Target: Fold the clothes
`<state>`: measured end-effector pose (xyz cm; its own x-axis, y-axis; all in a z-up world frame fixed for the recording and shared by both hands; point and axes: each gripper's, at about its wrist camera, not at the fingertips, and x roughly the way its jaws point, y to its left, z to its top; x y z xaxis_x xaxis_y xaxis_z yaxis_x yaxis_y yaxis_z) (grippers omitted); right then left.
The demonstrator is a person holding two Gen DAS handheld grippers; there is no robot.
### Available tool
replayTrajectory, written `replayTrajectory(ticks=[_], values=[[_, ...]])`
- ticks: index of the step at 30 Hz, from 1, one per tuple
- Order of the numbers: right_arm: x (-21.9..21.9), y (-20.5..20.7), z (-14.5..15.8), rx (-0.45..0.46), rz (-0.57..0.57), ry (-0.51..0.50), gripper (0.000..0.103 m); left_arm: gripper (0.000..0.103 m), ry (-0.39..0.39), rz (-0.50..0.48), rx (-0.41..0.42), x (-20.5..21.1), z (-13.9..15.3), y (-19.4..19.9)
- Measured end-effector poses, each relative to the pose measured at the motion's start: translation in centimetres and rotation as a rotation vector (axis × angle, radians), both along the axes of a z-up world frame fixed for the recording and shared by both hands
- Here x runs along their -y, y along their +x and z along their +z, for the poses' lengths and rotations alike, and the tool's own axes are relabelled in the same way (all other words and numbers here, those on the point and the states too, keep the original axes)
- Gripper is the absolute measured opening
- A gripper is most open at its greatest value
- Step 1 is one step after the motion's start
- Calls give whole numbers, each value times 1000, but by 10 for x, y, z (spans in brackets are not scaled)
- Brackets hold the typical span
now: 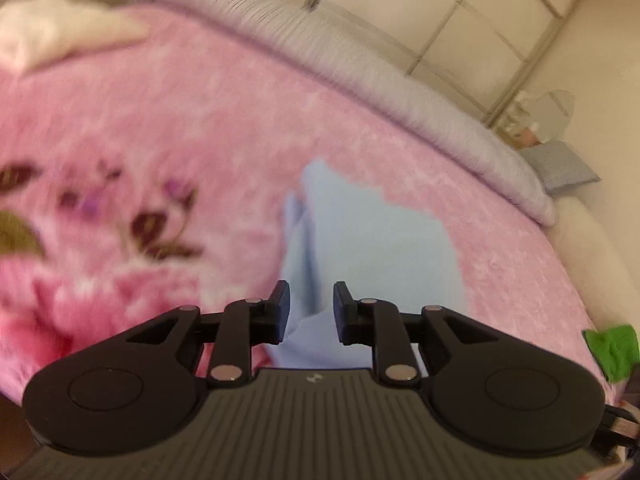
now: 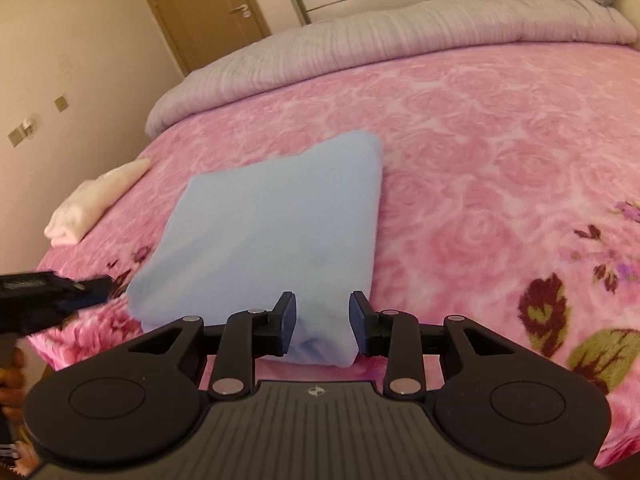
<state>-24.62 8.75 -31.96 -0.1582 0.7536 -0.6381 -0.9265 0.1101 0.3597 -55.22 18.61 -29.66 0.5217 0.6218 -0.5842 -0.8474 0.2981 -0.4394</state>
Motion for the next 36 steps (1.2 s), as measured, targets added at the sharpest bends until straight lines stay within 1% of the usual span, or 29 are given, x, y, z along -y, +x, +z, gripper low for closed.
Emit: replayTrajectory(ticks=[2,4,5,6,7,8,9,10,11,12,13,14,16,22,24,28,30,34,36], values=[[-5,-3,-7,2,3,-33,37,28,13,-64,-36,3,3,14],[-9,-6,-14,4,7,-66,38,29,-14,-123,-96,1,-8,35],[-10,-8,-16,13,5,-71,40,32,-26,-128,-133,-1,-16,42],[-10,-9,-15,17,1,-72,41,33,-37,-132,-169,-2,-23,49],[-10,-9,-13,15,-2,-74,41,33,-40,-127,-182,-2,-23,51],[-8,-9,-10,14,-8,-75,42,36,-42,-122,-195,-2,-24,53],[-7,-8,-7,15,-17,-75,43,43,-45,-118,-206,-2,-24,55],[-4,-7,-3,20,-30,-75,49,47,-48,-115,-195,2,-20,53],[-1,-6,2,27,-45,-74,61,55,-45,-115,-194,5,-15,53],[2,-6,6,34,-60,-74,68,60,-38,-116,-205,9,-10,55],[6,-5,11,41,-76,-74,77,60,-31,-118,-216,13,-6,57],[8,-4,15,48,-87,-80,82,61,-28,-121,-225,17,-2,58],[12,-4,21,62,-105,-106,89,63,-22,-127,-242,24,5,62],[33,-9,33,81,-132,-168,89,73,-12,-145,-304,51,19,72],[42,-13,36,94,-131,-178,89,79,3,-147,-322,63,24,74],[56,-18,44,115,-136,-177,89,82,24,-158,-335,84,32,77],[61,-20,48,123,-144,-174,89,87,37,-158,-343,93,36,78],[68,-21,53,136,-151,-171,89,92,51,-140,-364,107,42,78],[71,-21,55,138,-156,-171,89,96,63,-128,-389,111,44,80]])
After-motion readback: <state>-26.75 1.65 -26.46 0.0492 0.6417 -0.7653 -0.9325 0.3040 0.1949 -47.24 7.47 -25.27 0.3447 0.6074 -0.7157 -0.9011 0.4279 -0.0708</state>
